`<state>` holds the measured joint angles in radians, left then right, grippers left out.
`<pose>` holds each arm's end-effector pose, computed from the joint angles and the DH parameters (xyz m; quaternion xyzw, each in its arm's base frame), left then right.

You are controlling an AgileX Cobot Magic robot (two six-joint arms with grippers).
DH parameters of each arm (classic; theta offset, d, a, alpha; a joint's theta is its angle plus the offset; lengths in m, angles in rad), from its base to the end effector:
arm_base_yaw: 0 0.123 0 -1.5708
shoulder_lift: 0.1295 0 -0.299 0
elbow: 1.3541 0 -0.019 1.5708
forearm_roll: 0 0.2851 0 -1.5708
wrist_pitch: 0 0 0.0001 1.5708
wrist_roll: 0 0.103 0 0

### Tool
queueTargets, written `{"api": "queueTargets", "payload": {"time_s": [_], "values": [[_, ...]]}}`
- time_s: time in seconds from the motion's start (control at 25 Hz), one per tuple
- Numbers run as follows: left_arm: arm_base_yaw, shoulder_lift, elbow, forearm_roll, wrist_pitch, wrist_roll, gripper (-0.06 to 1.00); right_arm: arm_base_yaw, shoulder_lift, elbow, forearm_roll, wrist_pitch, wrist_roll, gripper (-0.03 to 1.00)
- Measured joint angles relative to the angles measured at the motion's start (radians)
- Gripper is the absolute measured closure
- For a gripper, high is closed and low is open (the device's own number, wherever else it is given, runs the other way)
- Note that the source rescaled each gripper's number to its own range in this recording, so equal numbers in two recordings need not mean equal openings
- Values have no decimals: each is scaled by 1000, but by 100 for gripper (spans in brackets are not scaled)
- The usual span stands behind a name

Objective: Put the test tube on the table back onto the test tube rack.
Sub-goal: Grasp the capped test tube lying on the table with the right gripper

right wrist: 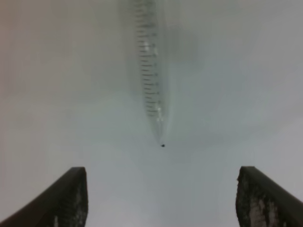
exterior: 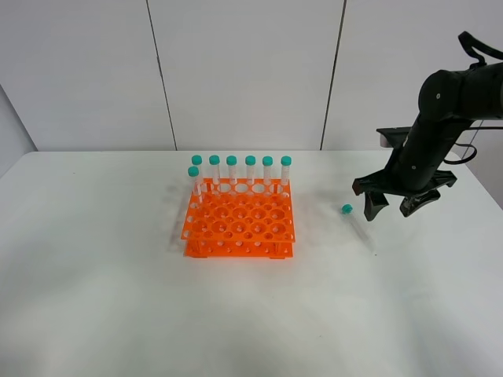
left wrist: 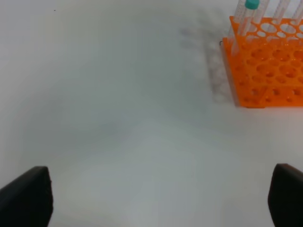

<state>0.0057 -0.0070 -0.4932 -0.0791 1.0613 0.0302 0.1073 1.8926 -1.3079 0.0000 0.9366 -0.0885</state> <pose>0.0215 -0.0070 0.2865 0.0120 0.8526 -0.0302 0.5216 0.4016 0.0433 0.1706 -0.0975 0.9929 0.0006 0.0683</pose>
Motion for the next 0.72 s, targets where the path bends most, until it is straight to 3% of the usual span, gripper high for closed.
{"api": "queueTargets", "payload": {"time_s": [0.72], "values": [[0,0,0,0,0,0,-6,0,132,-27,0,-4,13,11]]}}
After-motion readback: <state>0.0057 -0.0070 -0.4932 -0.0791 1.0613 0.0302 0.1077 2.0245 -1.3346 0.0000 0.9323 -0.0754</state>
